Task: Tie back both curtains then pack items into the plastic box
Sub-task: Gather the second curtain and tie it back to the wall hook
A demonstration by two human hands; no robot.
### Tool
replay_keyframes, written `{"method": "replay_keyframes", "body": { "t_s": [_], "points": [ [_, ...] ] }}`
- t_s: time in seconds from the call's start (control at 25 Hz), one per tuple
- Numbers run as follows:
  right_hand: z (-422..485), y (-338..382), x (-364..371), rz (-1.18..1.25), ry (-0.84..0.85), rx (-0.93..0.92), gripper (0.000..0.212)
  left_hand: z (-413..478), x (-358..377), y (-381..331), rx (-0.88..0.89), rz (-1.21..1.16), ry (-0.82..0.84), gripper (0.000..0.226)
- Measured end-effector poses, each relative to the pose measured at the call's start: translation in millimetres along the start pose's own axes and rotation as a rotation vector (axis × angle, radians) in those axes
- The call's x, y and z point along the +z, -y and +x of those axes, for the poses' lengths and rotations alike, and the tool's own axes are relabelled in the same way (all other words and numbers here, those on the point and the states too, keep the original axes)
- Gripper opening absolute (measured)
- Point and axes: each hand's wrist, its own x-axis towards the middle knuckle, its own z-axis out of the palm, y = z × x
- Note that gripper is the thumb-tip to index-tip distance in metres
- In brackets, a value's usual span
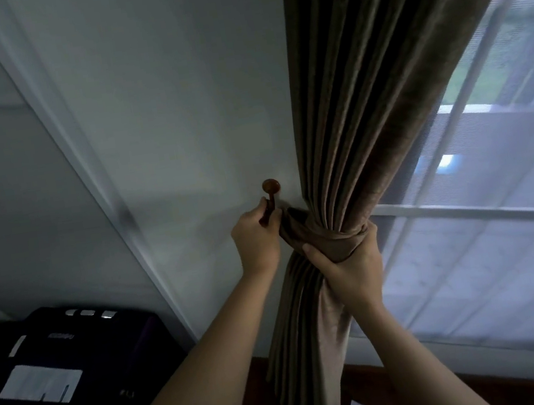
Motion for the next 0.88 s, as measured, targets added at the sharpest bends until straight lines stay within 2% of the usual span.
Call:
{"method": "replay_keyframes", "body": {
  "t_s": [0.08,0.12,0.24,0.48,0.52,0.6,0.68,0.76,0.8,0.88],
  "points": [
    [1,0,1,-0.001,-0.005,-0.008,0.081,1,0,2,0.105,0.160,0.005,0.012],
    [1,-1,2,-0.001,-0.006,-0.011,0.082,0,2,2,0.115,0.167,-0.004,0.011],
    [1,-4,1,0.001,0.017,-0.005,0.084,0,7,1,-0.057,0.006,-0.022,0.009],
    [-2,-16,-15,-0.046,0.180,-0.037,0.094,2,14,11,-0.300,-0.014,0.115,0.030],
    [-5,-21,-18,-0.058,0.193,-0.030,0.097,6,16,12,-0.380,-0.091,0.135,0.028],
    [-12,-31,-22,-0.040,0.214,0.002,0.097,6,14,12,-0.537,-0.480,0.206,0.011],
    [-20,-39,-23,-0.050,0.220,0.010,0.090,-9,10,22,-0.578,-0.732,0.373,0.052],
    [-27,-48,-24,-0.096,0.208,0.054,0.081,-29,7,36,-0.516,-0.605,0.615,0.081],
    [-29,-53,-22,-0.103,0.202,0.099,0.074,-37,2,39,-0.445,-0.466,0.735,0.082],
    [-30,-62,-19,-0.096,0.236,0.169,0.058,-44,-6,45,-0.284,-0.163,0.819,0.061]
  ]
}}
